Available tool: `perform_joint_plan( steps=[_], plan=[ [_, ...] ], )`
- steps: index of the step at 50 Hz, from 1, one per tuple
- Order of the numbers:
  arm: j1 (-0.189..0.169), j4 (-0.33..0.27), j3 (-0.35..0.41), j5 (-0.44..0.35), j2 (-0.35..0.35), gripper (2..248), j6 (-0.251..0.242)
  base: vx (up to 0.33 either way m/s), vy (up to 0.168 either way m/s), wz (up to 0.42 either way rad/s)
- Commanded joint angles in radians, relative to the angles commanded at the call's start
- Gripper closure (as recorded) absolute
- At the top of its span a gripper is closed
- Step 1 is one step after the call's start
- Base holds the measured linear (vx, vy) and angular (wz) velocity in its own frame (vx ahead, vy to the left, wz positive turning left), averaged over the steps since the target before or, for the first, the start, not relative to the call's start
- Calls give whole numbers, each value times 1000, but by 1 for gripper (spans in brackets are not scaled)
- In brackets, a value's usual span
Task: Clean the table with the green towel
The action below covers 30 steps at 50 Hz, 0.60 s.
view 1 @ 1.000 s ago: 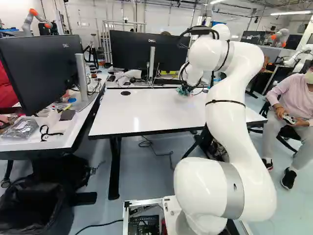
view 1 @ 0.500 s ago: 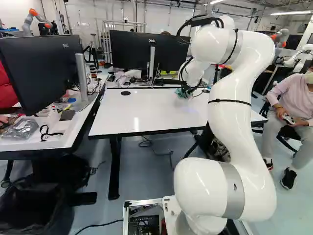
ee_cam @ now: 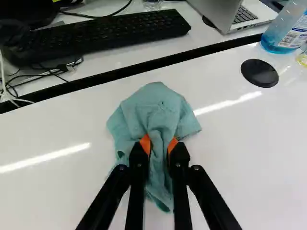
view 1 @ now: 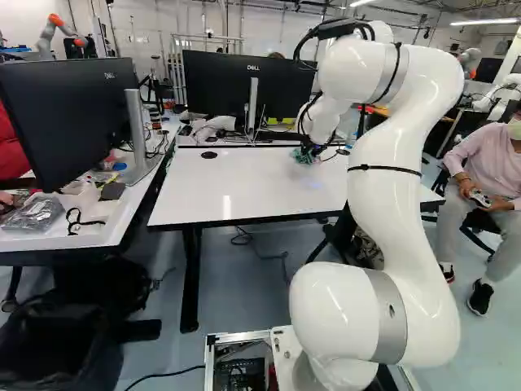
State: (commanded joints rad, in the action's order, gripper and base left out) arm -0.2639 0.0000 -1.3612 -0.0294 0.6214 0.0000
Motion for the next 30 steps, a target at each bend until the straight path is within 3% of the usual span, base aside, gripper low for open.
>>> perform_joint_plan(
  steps=[30],
  plan=[
    [37,0,163,0,-161,192,0,0,0,0]
  ],
)
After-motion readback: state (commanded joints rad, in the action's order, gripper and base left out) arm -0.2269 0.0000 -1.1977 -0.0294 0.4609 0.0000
